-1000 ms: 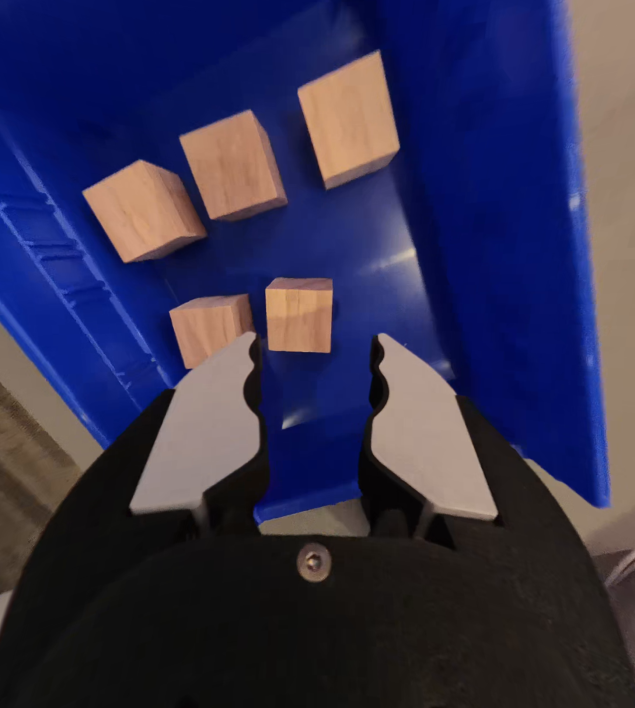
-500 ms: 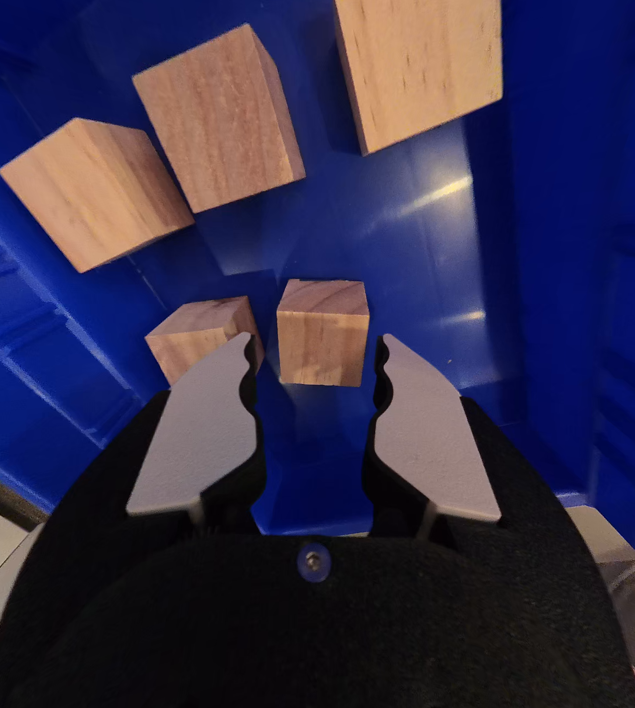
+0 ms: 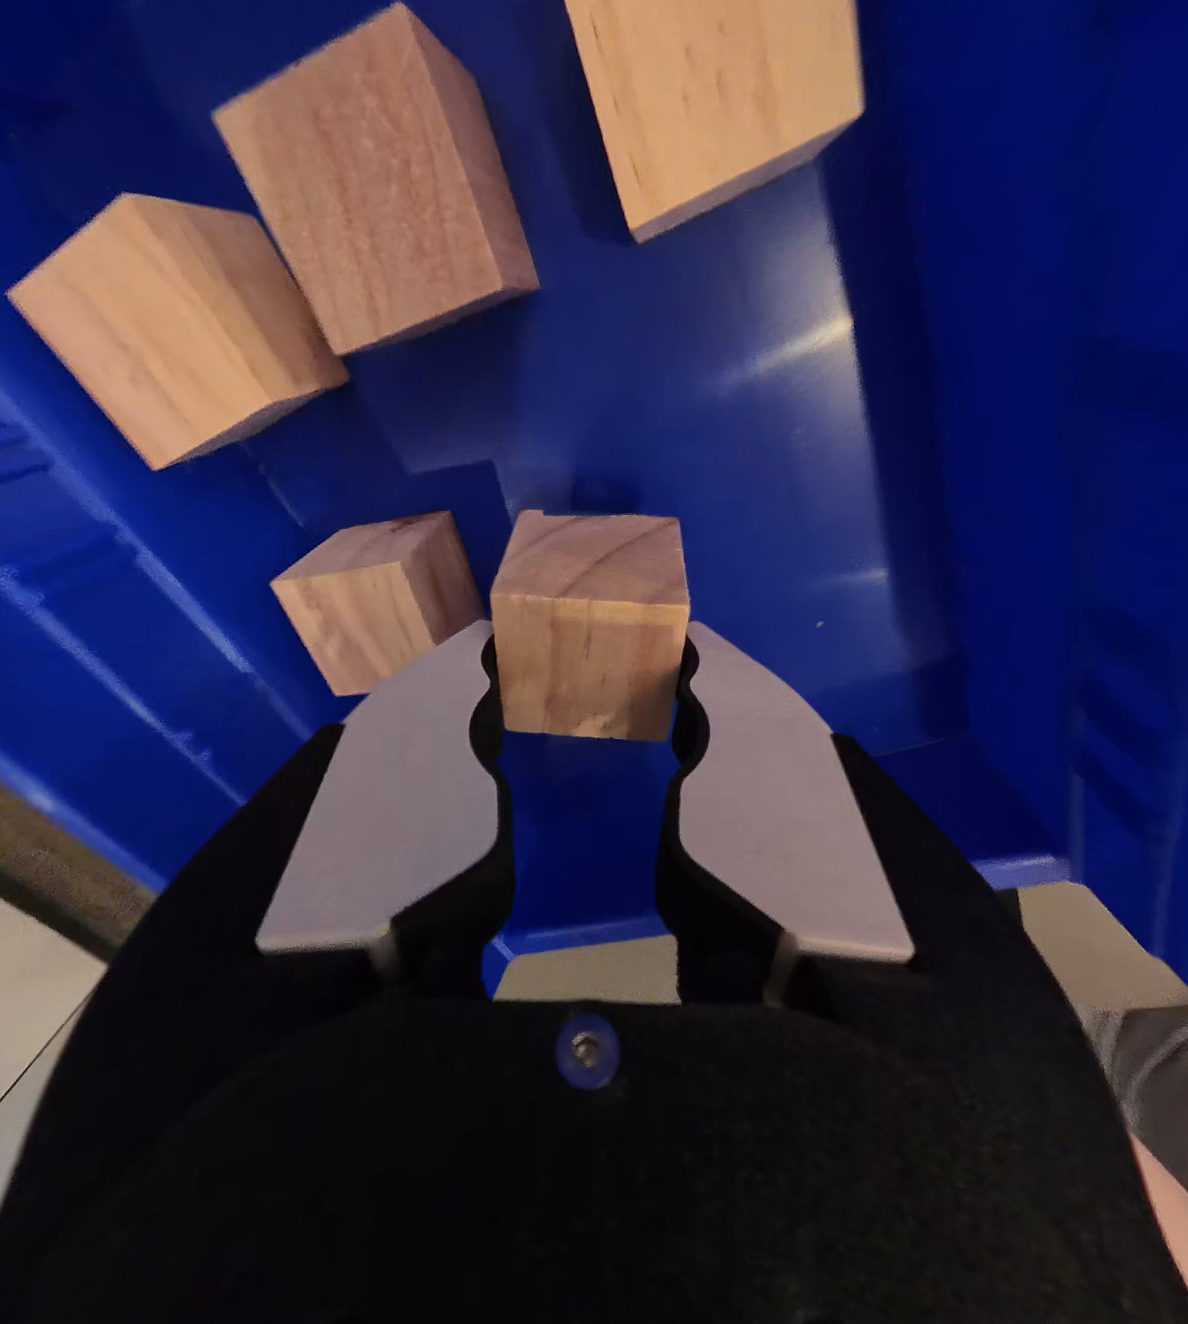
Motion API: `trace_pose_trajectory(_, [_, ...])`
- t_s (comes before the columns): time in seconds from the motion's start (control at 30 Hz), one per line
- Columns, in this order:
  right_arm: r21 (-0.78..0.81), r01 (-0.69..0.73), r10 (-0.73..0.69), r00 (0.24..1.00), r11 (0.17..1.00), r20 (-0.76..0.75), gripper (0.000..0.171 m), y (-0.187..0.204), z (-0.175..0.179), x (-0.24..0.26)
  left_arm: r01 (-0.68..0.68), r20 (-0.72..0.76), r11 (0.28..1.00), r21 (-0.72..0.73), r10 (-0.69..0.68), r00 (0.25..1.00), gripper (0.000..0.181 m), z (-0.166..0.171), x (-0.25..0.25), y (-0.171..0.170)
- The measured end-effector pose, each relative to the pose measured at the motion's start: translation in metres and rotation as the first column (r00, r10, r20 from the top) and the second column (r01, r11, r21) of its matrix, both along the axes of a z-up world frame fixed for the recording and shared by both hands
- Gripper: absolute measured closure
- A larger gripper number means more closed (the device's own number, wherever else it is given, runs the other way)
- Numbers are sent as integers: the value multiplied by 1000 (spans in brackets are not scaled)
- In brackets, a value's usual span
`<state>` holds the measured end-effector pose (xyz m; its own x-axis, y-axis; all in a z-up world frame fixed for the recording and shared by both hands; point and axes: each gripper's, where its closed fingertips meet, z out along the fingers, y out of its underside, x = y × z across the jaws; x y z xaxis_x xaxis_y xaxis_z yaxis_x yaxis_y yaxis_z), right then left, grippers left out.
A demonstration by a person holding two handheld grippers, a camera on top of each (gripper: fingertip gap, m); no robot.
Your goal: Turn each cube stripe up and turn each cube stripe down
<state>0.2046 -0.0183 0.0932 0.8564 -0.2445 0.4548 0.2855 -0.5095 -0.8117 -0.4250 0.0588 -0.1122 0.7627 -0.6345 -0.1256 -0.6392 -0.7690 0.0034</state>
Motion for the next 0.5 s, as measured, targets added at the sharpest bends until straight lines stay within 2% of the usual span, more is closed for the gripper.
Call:
trace_pose_trajectory(0.17, [38, -31, 28, 997, 999, 76, 124, -4, 15, -28, 5, 134, 991, 135, -23, 991, 136, 44, 10, -5])
trace_pose_trajectory(0.3, [4, -72, 71, 992, 997, 108, 122, 0, 10, -50, 39, 335, 967, 252, -125, 934, 136, 86, 41, -13])
trace_pose_trajectory(0.4, [-16, -118, 119, 985, 993, 127, 122, 5, 6, -69, 100, 511, 942, 319, -260, 819, 136, 117, 81, -25])
trace_pose_trajectory(0.47, [-27, -197, 199, 971, 980, 129, 121, 10, 3, -91, 147, 628, 930, 338, -339, 700, 136, 136, 113, -38])
trace_pose_trajectory(0.5, [-21, -282, 283, 952, 959, 121, 120, 13, 2, -109, 169, 683, 924, 343, -369, 630, 136, 146, 129, -44])
